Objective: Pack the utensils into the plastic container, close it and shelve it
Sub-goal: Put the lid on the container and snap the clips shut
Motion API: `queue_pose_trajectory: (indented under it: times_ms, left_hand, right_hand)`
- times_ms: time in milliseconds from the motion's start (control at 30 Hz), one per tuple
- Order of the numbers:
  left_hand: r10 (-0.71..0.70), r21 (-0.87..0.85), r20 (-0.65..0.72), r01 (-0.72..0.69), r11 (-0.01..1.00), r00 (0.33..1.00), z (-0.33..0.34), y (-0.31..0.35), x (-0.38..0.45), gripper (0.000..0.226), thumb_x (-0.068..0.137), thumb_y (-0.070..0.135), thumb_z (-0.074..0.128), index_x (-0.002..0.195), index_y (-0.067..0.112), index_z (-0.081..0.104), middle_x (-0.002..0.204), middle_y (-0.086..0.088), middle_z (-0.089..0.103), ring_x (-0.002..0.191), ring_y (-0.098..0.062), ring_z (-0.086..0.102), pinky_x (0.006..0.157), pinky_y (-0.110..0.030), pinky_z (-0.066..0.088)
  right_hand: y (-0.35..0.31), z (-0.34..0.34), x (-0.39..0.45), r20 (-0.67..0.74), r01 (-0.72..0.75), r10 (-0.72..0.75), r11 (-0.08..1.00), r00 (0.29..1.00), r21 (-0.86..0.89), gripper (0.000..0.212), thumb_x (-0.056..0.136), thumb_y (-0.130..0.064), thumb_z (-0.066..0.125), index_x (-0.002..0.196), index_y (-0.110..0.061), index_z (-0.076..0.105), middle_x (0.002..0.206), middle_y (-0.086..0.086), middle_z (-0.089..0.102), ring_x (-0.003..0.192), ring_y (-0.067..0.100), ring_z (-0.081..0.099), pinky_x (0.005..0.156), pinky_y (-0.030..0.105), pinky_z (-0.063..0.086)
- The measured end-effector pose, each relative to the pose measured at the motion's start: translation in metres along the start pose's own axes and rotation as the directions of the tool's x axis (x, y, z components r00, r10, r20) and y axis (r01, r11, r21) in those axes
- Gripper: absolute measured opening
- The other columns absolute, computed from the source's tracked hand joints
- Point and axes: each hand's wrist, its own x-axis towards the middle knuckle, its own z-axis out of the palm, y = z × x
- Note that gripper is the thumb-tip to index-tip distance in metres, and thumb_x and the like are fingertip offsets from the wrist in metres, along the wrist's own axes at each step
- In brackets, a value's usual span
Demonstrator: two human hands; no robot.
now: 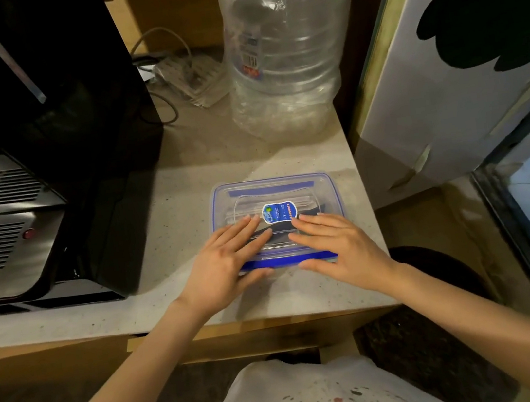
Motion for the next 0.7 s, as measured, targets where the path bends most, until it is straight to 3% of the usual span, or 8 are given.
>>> queue_pose_trajectory:
  times_ms: [233, 333, 500, 633, 700]
  left_hand:
    - [-0.006, -0.025, 0.001, 0.006, 1.0, 1.0, -0.001, -0.001, 0.002, 0.051, 0.084, 0.045, 0.05, 0.125, 0.016, 0.055, 0.132, -0.01, 0.057, 0.123, -0.028, 0.052, 0.099, -0.046, 0.043]
    - [0.003, -0.04, -0.002, -0.003, 0.999, 1.0, -0.001, 0.0, 0.003, 0.05, 0.081, 0.041, 0.059, 0.123, 0.015, 0.058, 0.129, -0.011, 0.059, 0.12, -0.029, 0.055, 0.096, -0.046, 0.046]
    - [-0.064, -0.158, 0.002, 0.063, 0.985, 0.998, -0.011, -0.006, 0.011, 0.051, 0.087, 0.048, 0.04, 0.121, 0.015, 0.059, 0.124, -0.007, 0.064, 0.115, -0.023, 0.059, 0.094, -0.037, 0.046]
    - [-0.127, -0.236, -0.067, 0.108, 0.966, 0.99, -0.013, -0.014, 0.035, 0.032, 0.089, 0.03, 0.053, 0.112, 0.011, 0.065, 0.099, -0.011, 0.07, 0.09, -0.025, 0.064, 0.076, -0.031, 0.047]
    - [-0.2, -0.281, -0.077, 0.171, 0.944, 0.977, -0.013, -0.02, 0.051, 0.029, 0.087, 0.021, 0.06, 0.114, 0.011, 0.063, 0.092, -0.011, 0.068, 0.088, -0.028, 0.061, 0.078, -0.032, 0.045]
  right_hand:
    - [-0.002, 0.001, 0.0, -0.026, 0.004, -0.004, 1.0, 1.0, 0.021, 0.042, 0.08, -0.018, 0.07, 0.12, -0.009, 0.061, 0.128, 0.012, 0.06, 0.125, 0.023, 0.047, 0.101, 0.037, 0.039]
    - [-0.001, 0.002, 0.0, -0.034, -0.003, 0.004, 0.999, 0.999, 0.046, 0.042, 0.081, -0.02, 0.069, 0.121, -0.011, 0.061, 0.129, 0.009, 0.059, 0.126, 0.014, 0.042, 0.101, 0.032, 0.038]
    - [0.004, -0.001, 0.009, -0.065, -0.128, 0.156, 0.942, 0.986, 0.311, 0.036, 0.081, -0.019, 0.07, 0.116, -0.013, 0.064, 0.12, -0.006, 0.06, 0.118, 0.005, 0.05, 0.1, 0.023, 0.042]
    - [0.013, -0.005, 0.028, -0.096, -0.164, 0.206, 0.93, 0.974, 0.328, 0.036, 0.08, -0.013, 0.071, 0.115, -0.008, 0.063, 0.114, 0.008, 0.064, 0.109, 0.01, 0.052, 0.091, 0.013, 0.043]
    - [0.019, -0.009, 0.041, -0.08, -0.206, 0.243, 0.926, 0.967, 0.316, 0.039, 0.08, -0.014, 0.071, 0.117, -0.008, 0.06, 0.118, 0.008, 0.061, 0.111, 0.008, 0.048, 0.093, 0.022, 0.044]
